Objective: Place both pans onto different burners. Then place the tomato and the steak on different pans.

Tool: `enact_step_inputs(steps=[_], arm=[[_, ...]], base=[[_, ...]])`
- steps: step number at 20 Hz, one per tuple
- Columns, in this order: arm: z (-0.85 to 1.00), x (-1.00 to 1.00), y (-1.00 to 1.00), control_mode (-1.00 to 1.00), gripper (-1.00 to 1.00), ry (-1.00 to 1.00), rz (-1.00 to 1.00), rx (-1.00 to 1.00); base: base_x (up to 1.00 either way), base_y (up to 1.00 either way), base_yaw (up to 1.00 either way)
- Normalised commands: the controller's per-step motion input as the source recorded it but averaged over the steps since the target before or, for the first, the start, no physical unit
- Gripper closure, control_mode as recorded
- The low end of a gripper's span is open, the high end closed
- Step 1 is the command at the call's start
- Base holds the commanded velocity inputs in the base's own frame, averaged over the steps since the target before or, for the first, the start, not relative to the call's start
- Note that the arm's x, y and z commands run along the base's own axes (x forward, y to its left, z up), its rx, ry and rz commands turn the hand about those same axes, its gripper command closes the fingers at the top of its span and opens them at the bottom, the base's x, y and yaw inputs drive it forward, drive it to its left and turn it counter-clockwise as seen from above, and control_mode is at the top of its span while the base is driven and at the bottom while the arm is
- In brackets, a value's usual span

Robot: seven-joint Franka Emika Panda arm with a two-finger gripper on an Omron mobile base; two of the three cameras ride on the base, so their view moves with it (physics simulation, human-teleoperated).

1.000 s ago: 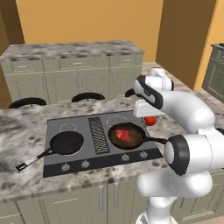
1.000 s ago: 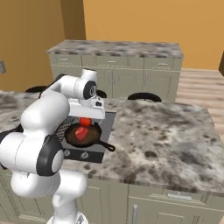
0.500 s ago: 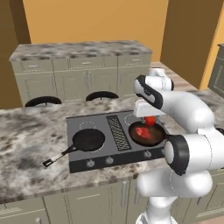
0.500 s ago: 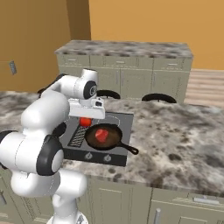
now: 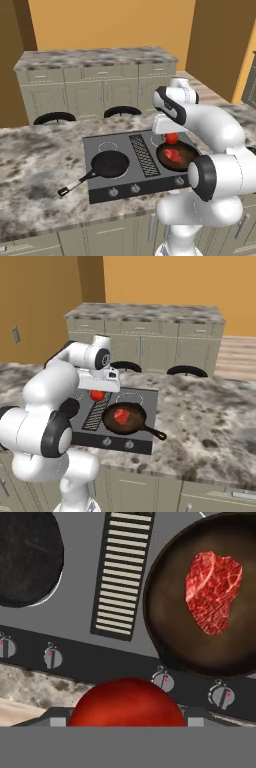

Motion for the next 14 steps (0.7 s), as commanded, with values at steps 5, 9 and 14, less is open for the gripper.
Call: enact_step_inputs(steps=[5, 9, 14], arm=[[0.0, 0.0, 0.0, 1.0, 1.0, 0.0, 0.0, 0.0], [0.0, 0.0, 0.0, 1.0, 1.0, 0.0, 0.0, 0.0], [0.0, 0.0, 0.0, 1.0, 1.0, 0.0, 0.0, 0.0]], base=[[0.18, 0.36, 0.0], [0.39, 0.22, 0.0], [0.43, 0.1, 0.0]])
